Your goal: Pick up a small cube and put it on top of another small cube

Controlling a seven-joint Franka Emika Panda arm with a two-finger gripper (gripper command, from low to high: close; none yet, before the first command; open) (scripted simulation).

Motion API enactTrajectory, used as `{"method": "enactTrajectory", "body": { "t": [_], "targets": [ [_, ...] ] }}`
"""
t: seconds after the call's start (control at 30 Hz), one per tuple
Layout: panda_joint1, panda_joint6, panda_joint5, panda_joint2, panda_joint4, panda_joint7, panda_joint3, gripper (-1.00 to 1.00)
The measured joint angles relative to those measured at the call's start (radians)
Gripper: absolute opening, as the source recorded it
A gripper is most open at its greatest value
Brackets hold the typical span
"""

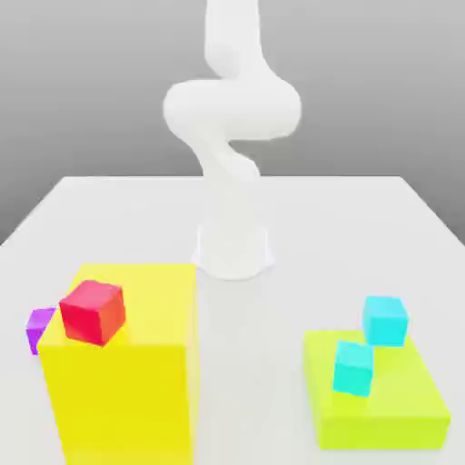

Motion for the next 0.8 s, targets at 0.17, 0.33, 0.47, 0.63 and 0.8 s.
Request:
{"method": "enactTrajectory", "body": {
  "t": [0.17,0.33,0.47,0.63,0.8],
  "targets": [
    [-0.133,0.105,-0.033,0.187,-0.086,0.13,-0.049,0.0],
    [-0.258,0.207,-0.051,0.367,-0.17,0.245,-0.109,0.0],
    [-0.342,0.288,-0.048,0.512,-0.237,0.324,-0.173,0.0],
    [-0.454,0.391,0.016,0.696,-0.321,0.381,-0.253,0.0],
    [-0.535,0.511,0.166,0.883,-0.35,0.328,-0.221,0.0]
  ]
}}
